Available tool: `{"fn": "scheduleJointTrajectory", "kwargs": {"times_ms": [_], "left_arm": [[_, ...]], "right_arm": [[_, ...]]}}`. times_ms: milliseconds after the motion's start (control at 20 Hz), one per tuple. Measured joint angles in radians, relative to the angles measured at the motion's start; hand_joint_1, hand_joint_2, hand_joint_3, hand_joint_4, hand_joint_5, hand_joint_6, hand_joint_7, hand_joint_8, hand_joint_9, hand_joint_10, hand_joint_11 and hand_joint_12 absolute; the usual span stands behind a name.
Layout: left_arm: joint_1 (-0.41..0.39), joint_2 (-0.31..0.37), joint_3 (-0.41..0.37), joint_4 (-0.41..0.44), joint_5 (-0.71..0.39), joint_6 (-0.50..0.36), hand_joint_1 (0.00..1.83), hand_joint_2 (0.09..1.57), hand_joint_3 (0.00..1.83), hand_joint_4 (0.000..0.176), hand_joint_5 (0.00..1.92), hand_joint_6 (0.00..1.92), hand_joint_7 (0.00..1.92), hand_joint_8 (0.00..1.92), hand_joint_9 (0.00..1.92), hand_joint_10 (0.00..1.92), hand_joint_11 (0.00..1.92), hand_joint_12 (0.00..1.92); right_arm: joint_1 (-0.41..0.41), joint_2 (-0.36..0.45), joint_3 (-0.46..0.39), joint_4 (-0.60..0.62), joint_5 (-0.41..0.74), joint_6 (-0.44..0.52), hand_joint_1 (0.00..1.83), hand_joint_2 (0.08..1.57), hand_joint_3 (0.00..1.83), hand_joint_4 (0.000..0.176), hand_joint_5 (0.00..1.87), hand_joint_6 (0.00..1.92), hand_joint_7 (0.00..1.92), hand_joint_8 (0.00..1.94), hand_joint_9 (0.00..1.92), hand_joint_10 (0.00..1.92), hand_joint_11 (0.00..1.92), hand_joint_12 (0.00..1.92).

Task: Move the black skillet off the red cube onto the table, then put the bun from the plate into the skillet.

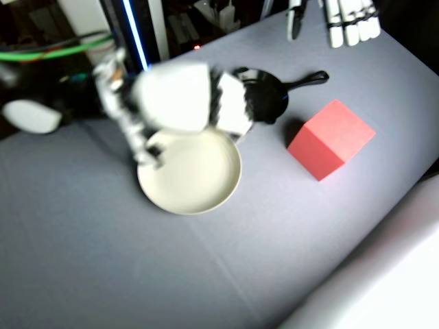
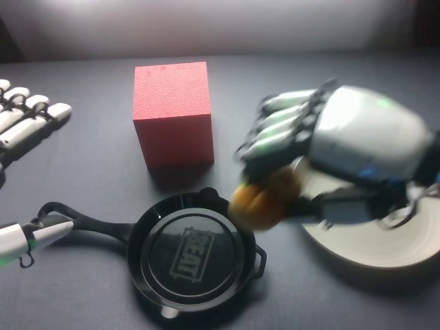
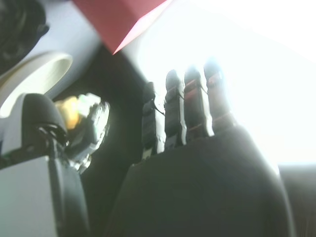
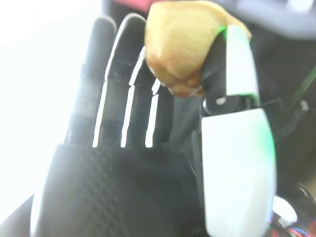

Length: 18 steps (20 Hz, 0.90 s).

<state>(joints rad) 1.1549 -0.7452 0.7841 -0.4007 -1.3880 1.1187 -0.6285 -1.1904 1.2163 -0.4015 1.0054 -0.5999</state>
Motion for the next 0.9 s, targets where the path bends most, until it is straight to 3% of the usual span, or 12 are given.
{"fn": "scheduleJointTrajectory", "kwargs": {"times_ms": [100, 150, 350, 450, 500, 550, 600, 650, 700, 750, 850, 900], "left_arm": [[0.013, 0.002, -0.002, -0.024, -0.029, 0.004, 0.58, 1.08, 0.01, 0.072, 0.25, 0.01, 0.21, 0.0, 0.11, 0.0, 0.01, 0.05], [0.022, 0.002, -0.003, -0.03, -0.047, 0.004, 0.44, 1.14, 0.01, 0.084, 0.27, 0.01, 0.21, 0.0, 0.11, 0.0, 0.0, 0.14], [0.045, 0.002, -0.01, -0.068, -0.079, 0.007, 0.15, 1.28, 0.0, 0.028, 0.21, 0.0, 0.17, 0.0, 0.1, 0.0, 0.0, 0.2], [0.047, 0.002, -0.01, -0.071, -0.093, 0.006, 0.11, 1.29, 0.0, 0.025, 0.2, 0.0, 0.18, 0.0, 0.12, 0.0, 0.0, 0.28], [0.047, 0.002, -0.01, -0.068, -0.096, 0.006, 0.11, 1.27, 0.0, 0.024, 0.21, 0.0, 0.19, 0.0, 0.13, 0.01, 0.0, 0.32], [0.051, 0.002, -0.01, -0.068, -0.099, 0.006, 0.1, 1.29, 0.0, 0.012, 0.22, 0.0, 0.19, 0.0, 0.15, 0.01, 0.0, 0.38], [0.051, 0.002, -0.01, -0.068, -0.098, 0.006, 0.1, 1.29, 0.0, 0.008, 0.22, 0.0, 0.21, 0.01, 0.16, 0.01, 0.0, 0.44], [0.051, 0.002, -0.01, -0.069, -0.101, 0.006, 0.1, 1.28, 0.0, 0.013, 0.23, 0.0, 0.21, 0.0, 0.16, 0.0, 0.0, 0.42], [0.051, 0.002, -0.01, -0.07, -0.101, 0.006, 0.09, 1.27, 0.0, 0.028, 0.23, 0.0, 0.2, 0.0, 0.15, 0.0, 0.0, 0.43], [0.051, 0.002, -0.01, -0.071, -0.101, 0.006, 0.1, 1.26, 0.0, 0.023, 0.21, 0.0, 0.18, 0.0, 0.14, 0.0, 0.0, 0.37], [0.051, 0.002, -0.01, -0.071, -0.102, 0.006, 0.12, 1.27, 0.0, 0.013, 0.19, 0.0, 0.17, 0.0, 0.12, 0.0, 0.0, 0.29], [0.051, 0.0, -0.01, -0.071, -0.103, 0.006, 0.14, 1.26, 0.0, 0.019, 0.19, 0.0, 0.17, 0.0, 0.11, 0.0, 0.0, 0.26]], "right_arm": [[0.031, -0.057, 0.005, -0.038, -0.04, 0.007, 1.36, 1.17, 0.0, 0.0, 0.77, 1.16, 0.93, 1.19, 0.79, 1.38, 0.58, 1.47], [0.044, -0.076, 0.006, -0.05, -0.053, 0.01, 1.24, 1.19, 0.0, 0.0, 0.76, 1.18, 0.92, 1.23, 0.72, 1.17, 0.48, 1.46], [0.058, -0.134, 0.024, -0.063, -0.164, -0.029, 1.22, 1.18, 0.0, 0.0, 0.78, 1.14, 0.94, 1.24, 0.77, 1.13, 0.53, 1.42], [0.058, -0.156, 0.025, -0.067, -0.231, -0.063, 1.21, 1.18, 0.0, 0.0, 0.77, 1.18, 0.94, 1.18, 0.76, 0.84, 0.41, 1.11], [0.058, -0.169, 0.029, -0.067, -0.256, -0.076, 1.17, 1.22, 0.0, 0.0, 0.72, 1.28, 0.85, 1.29, 0.67, 0.75, 0.31, 1.06], [0.059, -0.176, 0.037, -0.068, -0.265, -0.076, 1.04, 1.21, 0.0, 0.022, 0.77, 1.29, 0.66, 0.88, 0.62, 0.63, 0.25, 0.98], [0.059, -0.19, 0.05, -0.063, -0.285, -0.079, 0.96, 1.22, 0.0, 0.103, 0.75, 1.32, 0.62, 0.59, 0.58, 0.46, 0.19, 0.93], [0.059, -0.199, 0.061, -0.059, -0.304, -0.078, 0.97, 1.15, 0.0, 0.083, 0.63, 0.59, 0.58, 0.45, 0.54, 0.4, 0.15, 0.93], [0.059, -0.202, 0.066, -0.052, -0.316, -0.078, 0.97, 1.14, 0.0, 0.079, 0.68, 0.22, 0.54, 0.41, 0.5, 0.45, 0.11, 0.98], [0.059, -0.203, 0.068, -0.051, -0.325, -0.078, 0.93, 1.12, 0.0, 0.07, 0.68, 0.06, 0.53, 0.27, 0.47, 0.38, 0.08, 0.92], [0.059, -0.203, 0.068, -0.041, -0.33, -0.078, 0.86, 1.11, 0.0, 0.102, 0.59, 0.0, 0.48, 0.07, 0.41, 0.13, 0.0, 0.83], [0.059, -0.203, 0.068, -0.035, -0.33, -0.079, 0.87, 1.08, 0.0, 0.084, 0.57, 0.0, 0.48, 0.04, 0.44, 0.1, 0.0, 0.99]]}}
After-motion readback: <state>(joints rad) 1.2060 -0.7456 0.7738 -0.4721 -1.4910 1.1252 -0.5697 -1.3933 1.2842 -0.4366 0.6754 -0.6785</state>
